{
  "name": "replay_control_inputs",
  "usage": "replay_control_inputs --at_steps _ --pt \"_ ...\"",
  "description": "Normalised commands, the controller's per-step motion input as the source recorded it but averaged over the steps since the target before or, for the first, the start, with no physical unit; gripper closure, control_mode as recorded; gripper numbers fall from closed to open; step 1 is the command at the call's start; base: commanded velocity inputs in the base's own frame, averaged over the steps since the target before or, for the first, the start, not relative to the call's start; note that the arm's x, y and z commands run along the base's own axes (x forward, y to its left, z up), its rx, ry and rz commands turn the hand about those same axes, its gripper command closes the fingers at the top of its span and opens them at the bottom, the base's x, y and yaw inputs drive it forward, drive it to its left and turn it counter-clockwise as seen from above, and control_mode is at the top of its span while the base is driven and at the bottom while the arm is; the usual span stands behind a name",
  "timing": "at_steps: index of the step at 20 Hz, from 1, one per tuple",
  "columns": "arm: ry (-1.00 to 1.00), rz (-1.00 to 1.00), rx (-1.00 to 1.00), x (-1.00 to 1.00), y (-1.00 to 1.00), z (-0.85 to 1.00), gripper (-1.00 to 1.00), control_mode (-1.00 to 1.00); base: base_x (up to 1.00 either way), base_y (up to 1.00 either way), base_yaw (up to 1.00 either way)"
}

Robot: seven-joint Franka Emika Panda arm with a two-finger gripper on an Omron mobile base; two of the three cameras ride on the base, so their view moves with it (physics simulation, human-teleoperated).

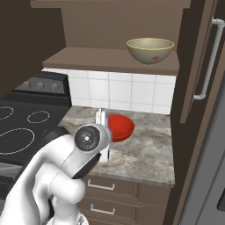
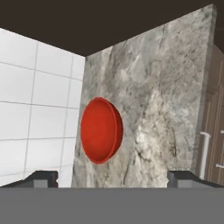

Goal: Open the cabinet. Pick the bowls from the counter and place them in the cabinet. Then close the cabinet.

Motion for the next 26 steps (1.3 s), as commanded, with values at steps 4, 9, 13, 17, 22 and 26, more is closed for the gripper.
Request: replay_control_inputs --at_steps 4,9,13,17,22,26 --pt "-0.09 0.09 0.00 0.15 0.29 -0.34 -1.00 -1.00 0.00 0.00 0.00" --pt "-0.01 0.06 0.00 0.24 0.25 -0.26 -1.00 -1.00 0.00 0.00 0.00" --pt "0.00 0.05 0.02 0.23 0.06 -0.29 -1.00 -1.00 0.00 0.00 0.00" --pt "-0.02 0.07 0.01 0.34 0.02 -0.36 -1.00 -1.00 0.00 0.00 0.00" --pt "-0.07 0.09 0.00 0.52 0.00 -0.35 -1.00 -1.00 0.00 0.00 0.00" --pt "-0.03 0.09 0.00 0.56 0.00 -0.24 -1.00 -1.00 0.00 0.00 0.00"
